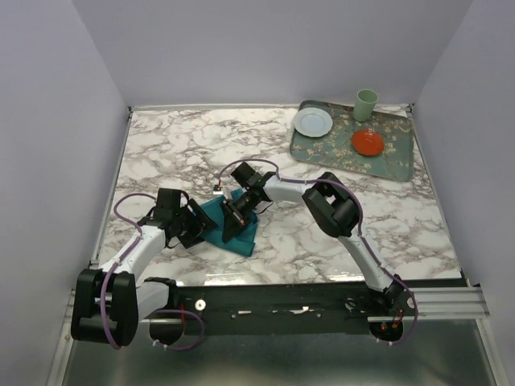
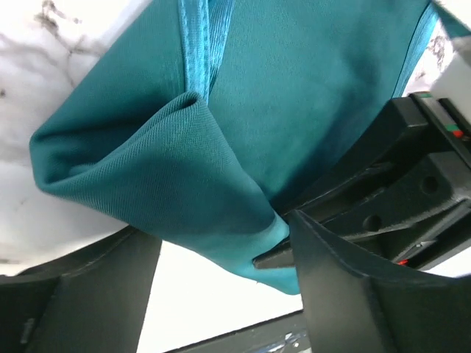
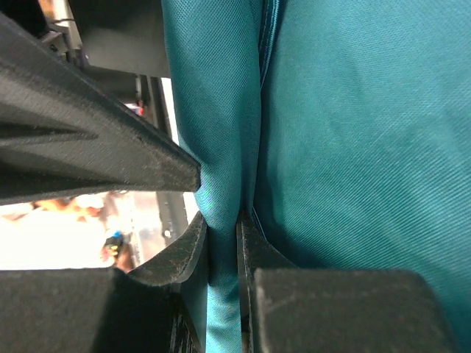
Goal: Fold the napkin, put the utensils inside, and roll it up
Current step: Roll the napkin with the utensil
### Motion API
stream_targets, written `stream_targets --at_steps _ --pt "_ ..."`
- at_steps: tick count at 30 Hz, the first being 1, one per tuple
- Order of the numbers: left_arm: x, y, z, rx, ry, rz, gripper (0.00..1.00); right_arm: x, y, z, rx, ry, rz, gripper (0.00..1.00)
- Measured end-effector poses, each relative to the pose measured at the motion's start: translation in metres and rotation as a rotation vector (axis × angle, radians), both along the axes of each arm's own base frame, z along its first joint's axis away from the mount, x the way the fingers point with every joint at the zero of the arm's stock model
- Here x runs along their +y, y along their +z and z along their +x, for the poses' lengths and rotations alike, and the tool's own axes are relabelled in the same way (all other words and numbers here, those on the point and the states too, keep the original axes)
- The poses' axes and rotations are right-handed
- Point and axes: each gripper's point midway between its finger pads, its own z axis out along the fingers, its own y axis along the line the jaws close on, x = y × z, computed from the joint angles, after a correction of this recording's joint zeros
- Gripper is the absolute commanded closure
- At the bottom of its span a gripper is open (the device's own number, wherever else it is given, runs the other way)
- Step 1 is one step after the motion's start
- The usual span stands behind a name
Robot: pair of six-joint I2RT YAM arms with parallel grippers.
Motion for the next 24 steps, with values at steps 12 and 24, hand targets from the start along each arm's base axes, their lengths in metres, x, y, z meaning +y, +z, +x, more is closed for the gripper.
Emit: stream_targets --at_steps 12,24 --pt "-0.002 0.002 0.010 -0.048 0.006 -0.004 0.17 0.001 0.000 0.006 0.146 -0.014 0.002 0.94" --pt "-0.006 -0.001 0.012 -0.056 0.023 -0.033 0.37 -0.007 0.004 0.014 0.245 -0.054 -0.002 0.94"
